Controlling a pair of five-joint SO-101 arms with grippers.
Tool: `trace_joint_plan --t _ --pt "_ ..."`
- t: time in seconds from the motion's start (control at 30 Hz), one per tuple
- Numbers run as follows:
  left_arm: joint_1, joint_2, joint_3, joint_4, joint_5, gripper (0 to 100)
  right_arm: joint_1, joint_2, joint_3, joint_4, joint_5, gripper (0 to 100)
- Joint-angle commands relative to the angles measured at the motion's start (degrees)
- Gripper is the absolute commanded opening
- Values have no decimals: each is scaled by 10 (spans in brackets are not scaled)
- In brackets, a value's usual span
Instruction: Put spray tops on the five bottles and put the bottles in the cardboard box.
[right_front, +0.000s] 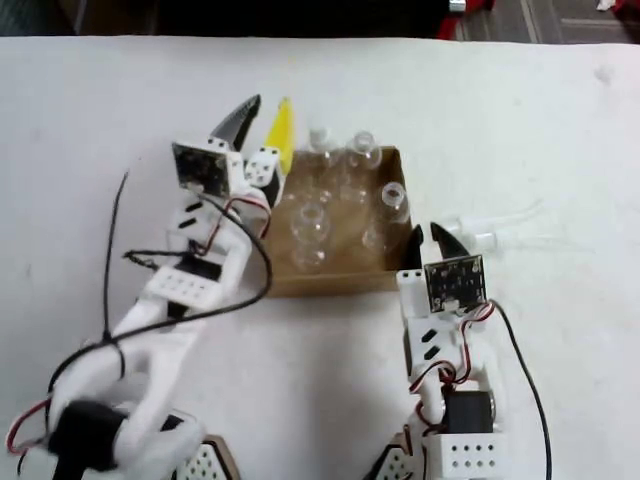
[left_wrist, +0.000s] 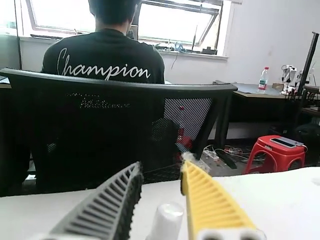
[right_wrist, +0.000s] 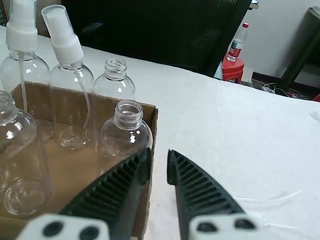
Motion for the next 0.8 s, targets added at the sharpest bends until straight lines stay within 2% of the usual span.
trace_joint_plan --t 0.0,0.1,0.3,0.37,0.5,0.67,0.77 --pt "-3 -141 -7 139 7 120 -2 -2 4 -11 5 49" --pt "-42 -242 -11 286 7 120 0 -2 4 -11 5 49" --pt "-156 -416 -92 649 -19 123 -2 -2 4 -10 5 49" --pt "-182 -441 -119 729 -97 124 -2 -2 4 -10 5 49" --pt "-211 -444 -144 848 -299 120 -1 -2 4 -10 5 49" --pt "-261 -444 -142 995 -462 124 -1 -3 4 -10 5 49" --pt "-291 -444 -115 1102 -611 120 0 -3 4 -10 6 49"
